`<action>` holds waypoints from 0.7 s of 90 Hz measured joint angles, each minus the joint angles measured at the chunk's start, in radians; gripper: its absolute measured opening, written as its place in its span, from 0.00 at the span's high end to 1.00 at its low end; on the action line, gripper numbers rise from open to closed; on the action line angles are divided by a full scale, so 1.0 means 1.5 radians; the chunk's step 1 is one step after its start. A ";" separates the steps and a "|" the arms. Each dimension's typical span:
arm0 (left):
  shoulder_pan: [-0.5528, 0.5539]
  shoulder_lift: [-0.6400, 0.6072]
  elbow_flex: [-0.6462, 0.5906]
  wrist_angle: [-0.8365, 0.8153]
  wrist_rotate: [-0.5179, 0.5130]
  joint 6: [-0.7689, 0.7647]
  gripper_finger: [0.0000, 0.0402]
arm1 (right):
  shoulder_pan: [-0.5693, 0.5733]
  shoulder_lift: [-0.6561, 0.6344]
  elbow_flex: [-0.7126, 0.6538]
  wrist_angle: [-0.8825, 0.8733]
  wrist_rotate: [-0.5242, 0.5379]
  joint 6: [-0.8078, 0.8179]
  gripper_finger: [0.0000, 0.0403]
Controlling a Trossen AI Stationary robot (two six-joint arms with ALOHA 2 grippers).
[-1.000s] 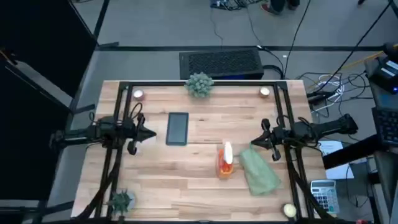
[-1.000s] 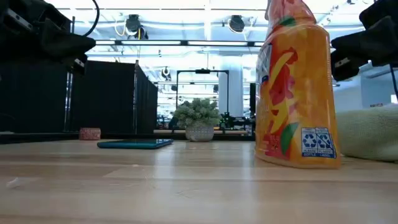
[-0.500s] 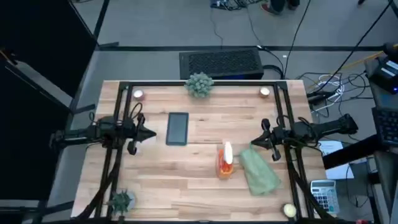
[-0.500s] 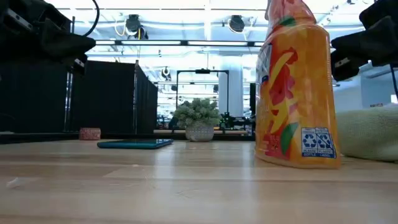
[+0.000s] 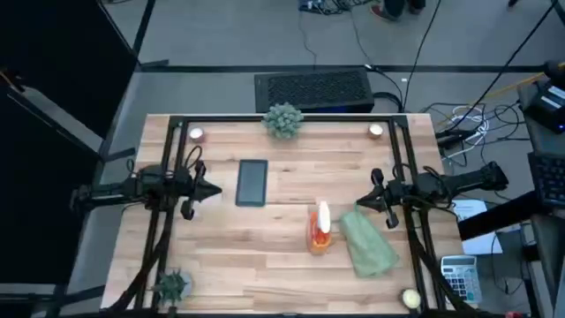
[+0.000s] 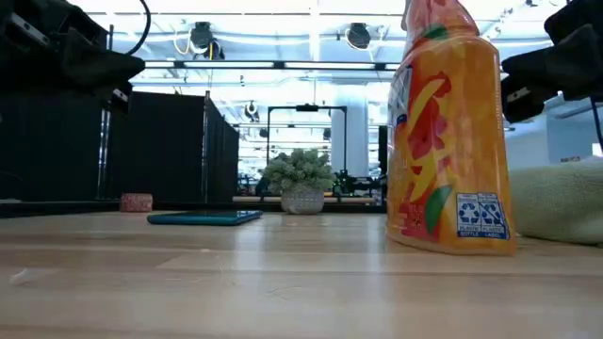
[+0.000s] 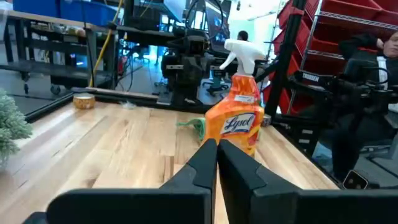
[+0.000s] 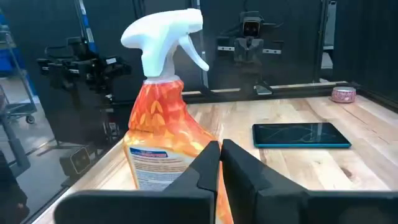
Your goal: Apply microfiber cloth
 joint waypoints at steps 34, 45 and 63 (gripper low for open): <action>0.000 0.000 0.000 0.000 0.000 0.000 1.00 | 0.000 0.000 0.000 0.000 0.000 0.000 0.99; 0.000 0.000 0.000 0.000 0.000 0.007 1.00 | 0.000 0.000 0.000 0.000 0.000 0.000 0.99; 0.000 0.000 0.000 0.000 0.000 0.018 1.00 | 0.000 0.000 0.000 0.000 0.000 0.000 0.99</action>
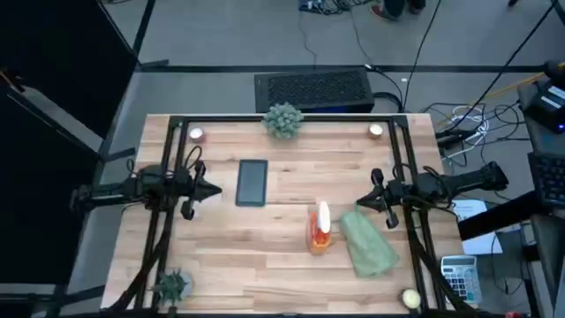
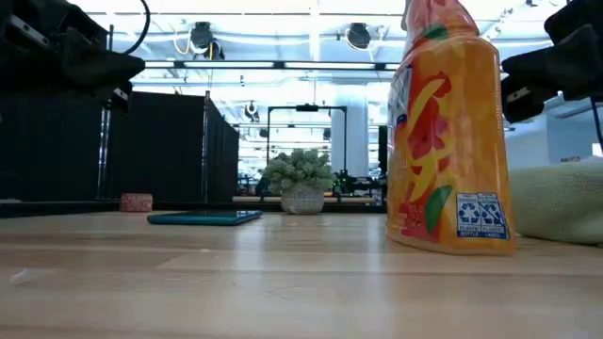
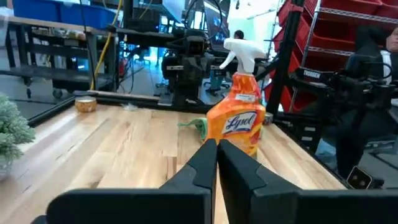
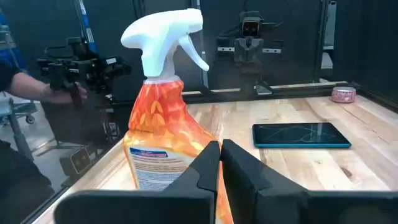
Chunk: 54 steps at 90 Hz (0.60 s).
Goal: Apply microfiber cloth
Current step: Spray the front of the blue tablet using the orange spray bottle
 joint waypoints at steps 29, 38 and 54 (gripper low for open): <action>0.000 0.000 0.000 0.000 -0.001 -0.037 1.00 | 0.000 0.000 0.000 0.000 0.000 0.000 0.99; 0.000 0.000 0.000 0.002 -0.017 -0.156 1.00 | 0.000 0.000 0.000 0.000 0.000 0.000 0.99; 0.000 0.000 0.000 0.001 -0.023 -0.244 1.00 | 0.000 0.000 0.000 0.000 0.000 0.000 0.99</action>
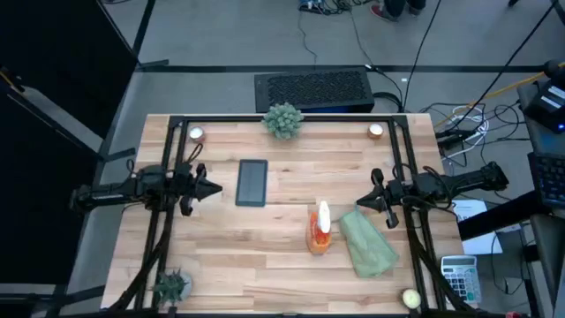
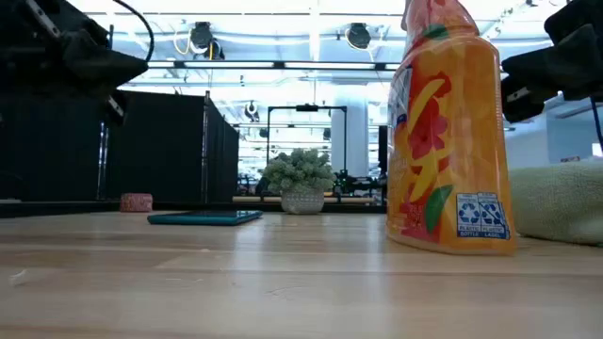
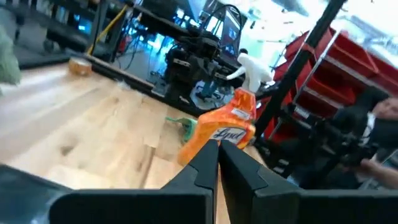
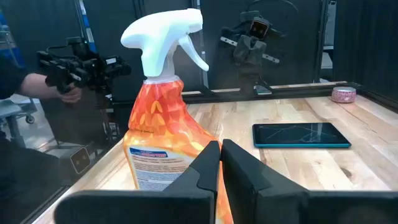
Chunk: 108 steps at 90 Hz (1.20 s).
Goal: Apply microfiber cloth
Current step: Spray the front of the blue tablet using the orange spray bottle
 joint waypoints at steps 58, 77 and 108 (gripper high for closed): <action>0.000 0.000 0.000 -0.001 -0.016 -0.003 1.00 | 0.000 0.000 0.000 0.032 -0.003 -0.088 0.99; 0.000 0.000 0.000 -0.001 -0.057 -0.009 1.00 | 0.000 0.001 0.000 0.142 0.058 0.249 0.99; 0.001 0.007 0.002 -0.031 -0.097 -0.020 1.00 | -0.043 0.158 0.107 0.250 0.239 0.103 0.99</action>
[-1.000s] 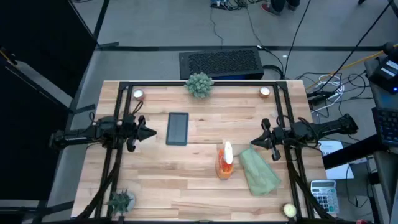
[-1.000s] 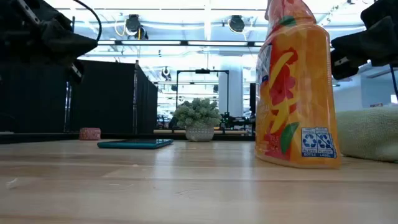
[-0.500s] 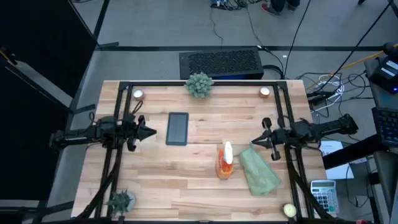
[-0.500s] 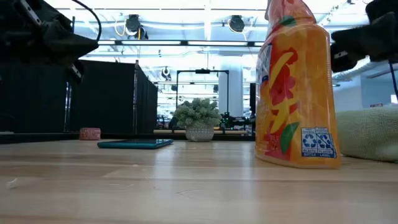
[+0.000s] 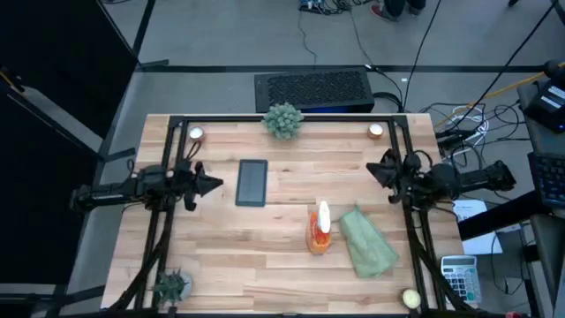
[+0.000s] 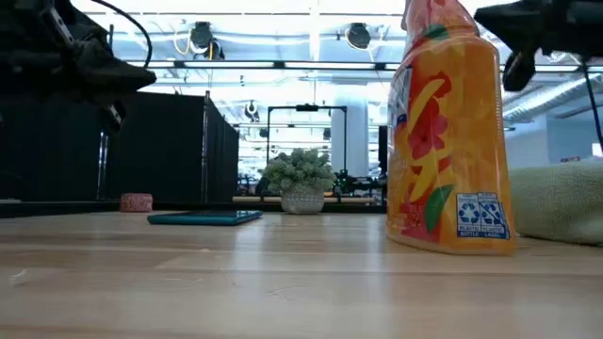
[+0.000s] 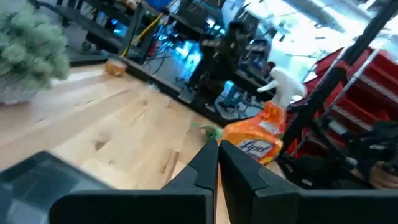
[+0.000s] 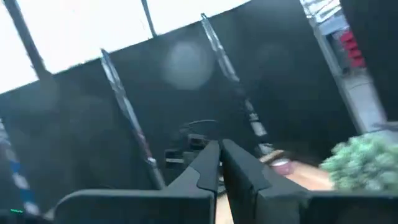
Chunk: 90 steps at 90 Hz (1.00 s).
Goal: Apply microfiber cloth
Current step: Spray the front of the blue tablet using the orange spray bottle
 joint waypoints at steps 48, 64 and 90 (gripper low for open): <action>0.000 0.172 0.043 -0.078 -0.038 -0.043 1.00 | -0.169 0.552 0.402 -0.239 -0.039 0.000 0.99; 0.000 0.242 0.043 -0.077 -0.066 -0.053 1.00 | -0.193 0.628 0.445 -0.236 -0.054 0.025 0.95; 0.022 0.368 0.043 -0.035 -0.117 -0.070 1.00 | -0.240 0.759 0.465 -0.237 -0.167 0.164 0.70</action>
